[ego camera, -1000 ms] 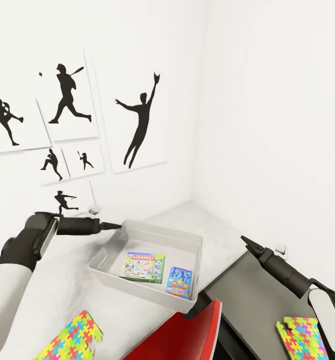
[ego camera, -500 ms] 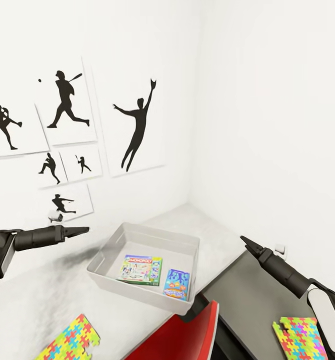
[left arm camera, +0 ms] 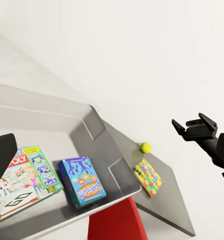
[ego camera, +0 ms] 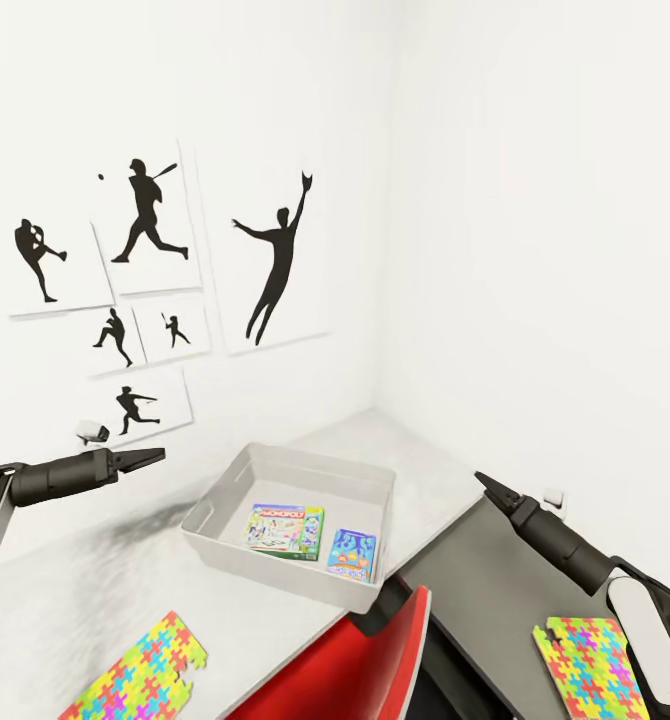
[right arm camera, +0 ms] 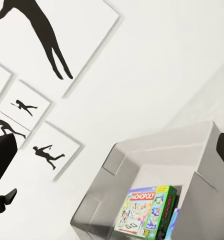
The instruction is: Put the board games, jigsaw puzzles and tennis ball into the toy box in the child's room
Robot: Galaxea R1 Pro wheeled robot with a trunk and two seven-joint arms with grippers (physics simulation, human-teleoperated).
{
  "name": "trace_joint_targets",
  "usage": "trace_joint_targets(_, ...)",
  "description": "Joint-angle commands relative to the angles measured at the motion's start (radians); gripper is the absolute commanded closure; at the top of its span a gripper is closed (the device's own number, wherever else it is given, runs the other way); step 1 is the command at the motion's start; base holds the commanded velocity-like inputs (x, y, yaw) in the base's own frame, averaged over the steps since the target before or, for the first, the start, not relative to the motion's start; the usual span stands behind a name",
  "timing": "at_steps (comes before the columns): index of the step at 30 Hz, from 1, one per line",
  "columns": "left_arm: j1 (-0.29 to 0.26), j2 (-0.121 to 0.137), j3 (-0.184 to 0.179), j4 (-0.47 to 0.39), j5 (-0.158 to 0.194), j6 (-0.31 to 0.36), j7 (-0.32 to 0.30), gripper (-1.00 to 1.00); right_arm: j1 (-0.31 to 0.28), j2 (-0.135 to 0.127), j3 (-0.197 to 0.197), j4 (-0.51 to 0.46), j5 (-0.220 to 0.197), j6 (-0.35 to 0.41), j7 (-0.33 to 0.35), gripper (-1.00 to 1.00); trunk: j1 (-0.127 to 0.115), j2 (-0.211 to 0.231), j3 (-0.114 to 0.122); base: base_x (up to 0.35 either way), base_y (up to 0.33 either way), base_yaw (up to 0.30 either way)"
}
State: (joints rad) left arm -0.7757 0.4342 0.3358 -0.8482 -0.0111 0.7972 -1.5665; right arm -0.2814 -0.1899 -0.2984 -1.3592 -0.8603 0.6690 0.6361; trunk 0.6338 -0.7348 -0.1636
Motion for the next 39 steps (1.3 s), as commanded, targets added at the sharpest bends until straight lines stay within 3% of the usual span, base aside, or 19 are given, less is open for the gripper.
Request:
trace_joint_targets(1, -0.001, 0.000, 0.001, 0.000, -0.002, 0.011, -0.004, -1.00, -0.001, 0.000, 0.007, 0.000, -0.005, -0.003, 0.001, -1.00, 0.000, -0.001, 0.000, -0.019, 0.000, 0.000)
trace_joint_targets(26, 0.003, 0.002, 0.004, 0.000, -0.001, 0.011, -0.004, -1.00, -0.001, 0.007, 0.025, 0.000, -0.008, -0.033, 0.003, -1.00, 0.000, -0.001, 0.041, -0.024, 0.000, 0.000)
trace_joint_targets(39, 0.011, 0.001, 0.004, -0.001, -0.001, 0.011, -0.004, -1.00, -0.001, 0.008, 0.027, 0.000, -0.008, -0.035, -0.007, -1.00, 0.000, -0.001, 0.044, -0.029, 0.000, 0.000)
